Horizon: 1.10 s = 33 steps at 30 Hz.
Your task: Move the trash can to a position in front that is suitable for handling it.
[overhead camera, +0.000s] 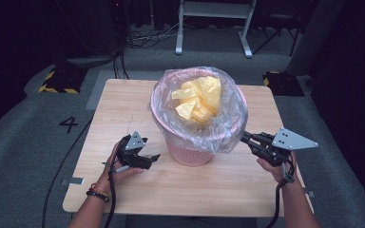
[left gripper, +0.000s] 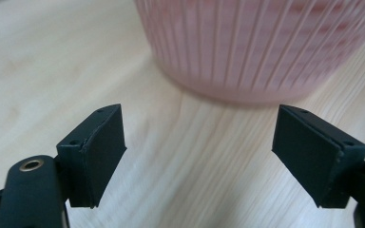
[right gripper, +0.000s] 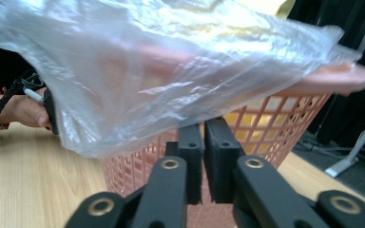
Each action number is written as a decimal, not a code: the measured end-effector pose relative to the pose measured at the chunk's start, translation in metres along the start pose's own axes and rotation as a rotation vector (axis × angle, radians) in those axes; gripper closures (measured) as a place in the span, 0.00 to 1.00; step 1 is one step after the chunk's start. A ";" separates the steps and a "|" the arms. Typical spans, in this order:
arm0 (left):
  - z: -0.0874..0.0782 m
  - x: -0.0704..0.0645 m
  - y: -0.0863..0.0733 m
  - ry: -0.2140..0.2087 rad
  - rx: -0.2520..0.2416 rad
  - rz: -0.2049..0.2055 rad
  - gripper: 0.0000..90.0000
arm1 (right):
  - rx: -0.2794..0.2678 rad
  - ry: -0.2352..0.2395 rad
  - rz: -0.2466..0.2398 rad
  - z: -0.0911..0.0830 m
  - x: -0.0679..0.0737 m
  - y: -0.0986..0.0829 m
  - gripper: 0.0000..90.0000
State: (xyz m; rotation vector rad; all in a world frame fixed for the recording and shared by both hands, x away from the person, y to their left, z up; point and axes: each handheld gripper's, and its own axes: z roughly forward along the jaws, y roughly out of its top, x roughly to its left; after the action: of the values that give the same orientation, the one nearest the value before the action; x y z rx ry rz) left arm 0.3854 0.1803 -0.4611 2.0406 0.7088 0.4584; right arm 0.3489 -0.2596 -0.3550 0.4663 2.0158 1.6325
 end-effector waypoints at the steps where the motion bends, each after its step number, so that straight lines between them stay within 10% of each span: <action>1: -0.004 -0.001 0.005 0.009 -0.031 0.001 0.20 | -0.019 0.001 0.006 -0.004 0.001 0.003 1.00; 14: -0.049 -0.027 0.058 -0.036 -0.343 0.049 0.24 | -0.074 -0.026 -0.014 -0.012 0.010 0.018 1.00; 25: -0.050 -0.042 0.071 -0.014 -0.357 0.129 0.75 | -0.104 0.060 -0.047 0.000 0.032 0.031 1.00; 33: -0.051 -0.040 0.069 0.006 -0.346 0.114 0.89 | -0.107 0.121 -0.059 0.013 0.047 0.035 1.00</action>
State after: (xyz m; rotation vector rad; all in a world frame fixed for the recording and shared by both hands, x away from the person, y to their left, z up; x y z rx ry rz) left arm 0.3469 0.1569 -0.3773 1.7584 0.4796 0.6086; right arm 0.3162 -0.2155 -0.3307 0.2733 1.9957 1.7593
